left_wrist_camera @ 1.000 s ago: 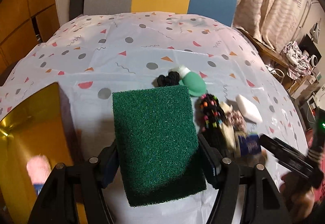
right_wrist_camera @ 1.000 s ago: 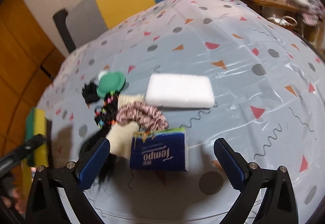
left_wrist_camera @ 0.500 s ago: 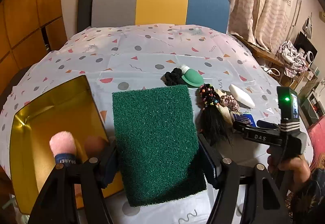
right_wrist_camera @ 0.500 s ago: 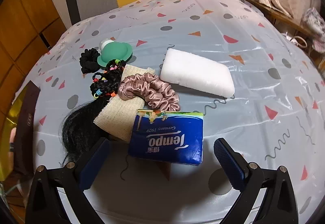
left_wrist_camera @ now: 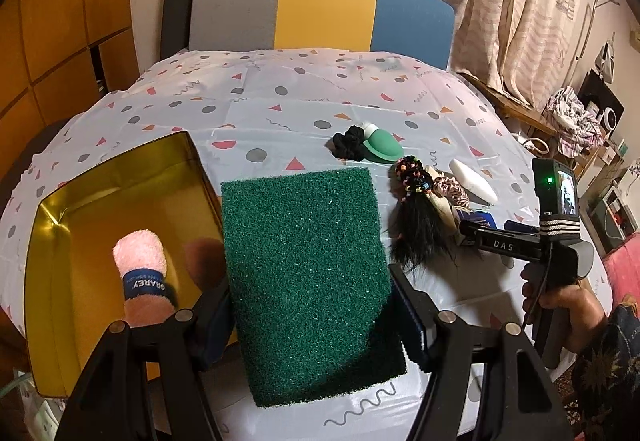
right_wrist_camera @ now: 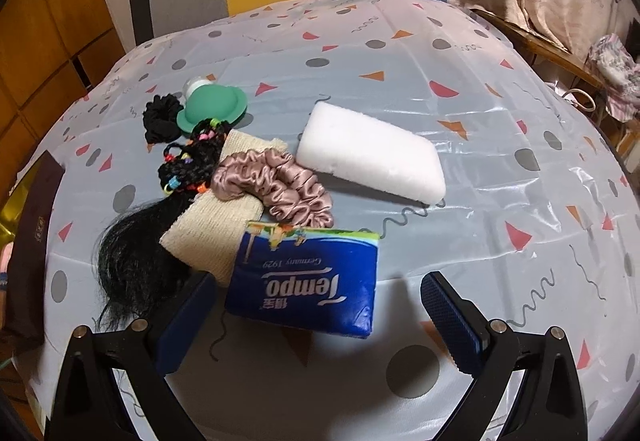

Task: Organize soft objects
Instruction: 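Carry the green scrubbing pad with the left tool over the gold tray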

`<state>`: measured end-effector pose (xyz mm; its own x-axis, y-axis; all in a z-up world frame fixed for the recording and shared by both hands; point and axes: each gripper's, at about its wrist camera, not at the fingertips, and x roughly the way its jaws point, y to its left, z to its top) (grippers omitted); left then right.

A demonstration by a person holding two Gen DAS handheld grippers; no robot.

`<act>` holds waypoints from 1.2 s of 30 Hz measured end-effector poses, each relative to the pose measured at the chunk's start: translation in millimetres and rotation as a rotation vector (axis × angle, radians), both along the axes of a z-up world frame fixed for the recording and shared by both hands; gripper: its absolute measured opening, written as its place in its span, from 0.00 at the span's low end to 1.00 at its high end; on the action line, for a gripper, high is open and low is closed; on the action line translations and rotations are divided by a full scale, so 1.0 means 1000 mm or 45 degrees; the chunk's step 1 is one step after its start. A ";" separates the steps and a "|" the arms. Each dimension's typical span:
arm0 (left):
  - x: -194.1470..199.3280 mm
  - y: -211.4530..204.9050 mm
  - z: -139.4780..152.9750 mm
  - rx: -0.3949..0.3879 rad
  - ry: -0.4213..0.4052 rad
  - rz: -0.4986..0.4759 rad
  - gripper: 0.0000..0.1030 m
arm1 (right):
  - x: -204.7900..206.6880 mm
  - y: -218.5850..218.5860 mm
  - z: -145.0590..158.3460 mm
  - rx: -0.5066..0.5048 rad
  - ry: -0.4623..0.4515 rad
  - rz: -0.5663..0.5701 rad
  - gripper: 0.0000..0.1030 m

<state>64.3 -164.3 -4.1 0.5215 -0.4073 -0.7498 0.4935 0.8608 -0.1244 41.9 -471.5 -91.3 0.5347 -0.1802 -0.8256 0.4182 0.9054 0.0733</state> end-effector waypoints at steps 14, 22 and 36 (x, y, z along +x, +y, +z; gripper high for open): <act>-0.005 0.044 0.013 -0.055 -0.005 0.063 0.68 | 0.008 0.008 -0.009 -0.025 0.026 0.050 0.79; 0.004 0.089 0.013 -0.072 0.007 0.189 0.68 | 0.008 0.008 -0.018 0.000 0.084 0.044 0.74; 0.085 0.198 -0.022 -0.052 0.158 0.517 0.68 | 0.007 0.007 -0.018 -0.041 0.091 0.050 0.73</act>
<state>149.5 33.6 -26.5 0.5527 -0.2179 -0.8044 0.0943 0.9754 -0.1994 48.5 -464.4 -109.3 0.4814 -0.1877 -0.8561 0.3857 0.9225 0.0146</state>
